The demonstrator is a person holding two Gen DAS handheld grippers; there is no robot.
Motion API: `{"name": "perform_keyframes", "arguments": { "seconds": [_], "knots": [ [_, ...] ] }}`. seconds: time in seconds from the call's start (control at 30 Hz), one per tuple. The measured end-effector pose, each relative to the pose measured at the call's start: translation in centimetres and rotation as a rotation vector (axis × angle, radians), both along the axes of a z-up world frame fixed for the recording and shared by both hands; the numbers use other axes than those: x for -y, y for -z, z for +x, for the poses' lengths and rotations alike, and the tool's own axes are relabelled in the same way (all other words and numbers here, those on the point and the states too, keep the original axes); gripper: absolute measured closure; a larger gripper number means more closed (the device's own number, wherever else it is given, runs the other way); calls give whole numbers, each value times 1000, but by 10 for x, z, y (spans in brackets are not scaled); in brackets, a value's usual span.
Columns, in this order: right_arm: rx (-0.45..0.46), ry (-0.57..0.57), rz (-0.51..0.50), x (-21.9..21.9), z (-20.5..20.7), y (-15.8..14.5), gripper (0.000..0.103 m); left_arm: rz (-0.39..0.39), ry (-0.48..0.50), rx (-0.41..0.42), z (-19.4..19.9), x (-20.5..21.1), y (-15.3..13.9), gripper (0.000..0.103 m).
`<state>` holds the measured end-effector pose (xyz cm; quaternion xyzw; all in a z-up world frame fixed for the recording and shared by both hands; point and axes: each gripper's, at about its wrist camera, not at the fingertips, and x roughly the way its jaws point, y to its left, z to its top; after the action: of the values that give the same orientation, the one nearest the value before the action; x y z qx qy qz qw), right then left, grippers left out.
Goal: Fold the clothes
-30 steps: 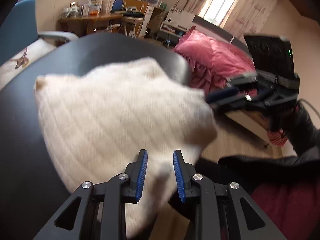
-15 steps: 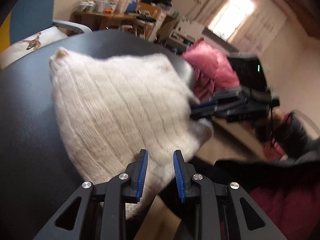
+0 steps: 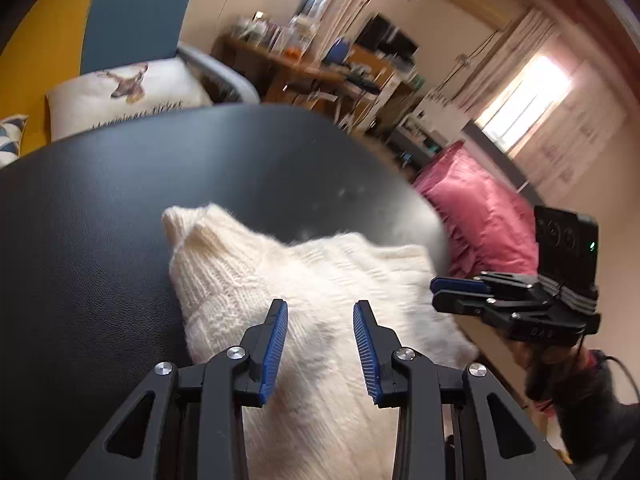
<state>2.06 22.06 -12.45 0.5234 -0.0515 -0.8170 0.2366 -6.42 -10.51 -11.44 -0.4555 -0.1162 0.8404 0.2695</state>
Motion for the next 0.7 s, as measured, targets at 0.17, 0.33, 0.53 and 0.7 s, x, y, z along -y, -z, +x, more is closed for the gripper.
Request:
{"name": "perform_keyframes", "arguments": {
  "seconds": [0.17, 0.33, 0.53, 0.7],
  "knots": [
    [44, 49, -73, -18, -1, 20, 83, -72, 8, 19, 5, -19, 23, 68],
    [29, 84, -166, -29, 4, 13, 80, 25, -34, 30, 6, -5, 12, 65],
    [30, 117, -369, -70, 29, -1, 53, 248, -144, 17, 18, 54, -18, 42],
    [171, 151, -527, -95, 43, 31, 17, 365, -207, 127, 32, 102, -3, 22]
  ]
}}
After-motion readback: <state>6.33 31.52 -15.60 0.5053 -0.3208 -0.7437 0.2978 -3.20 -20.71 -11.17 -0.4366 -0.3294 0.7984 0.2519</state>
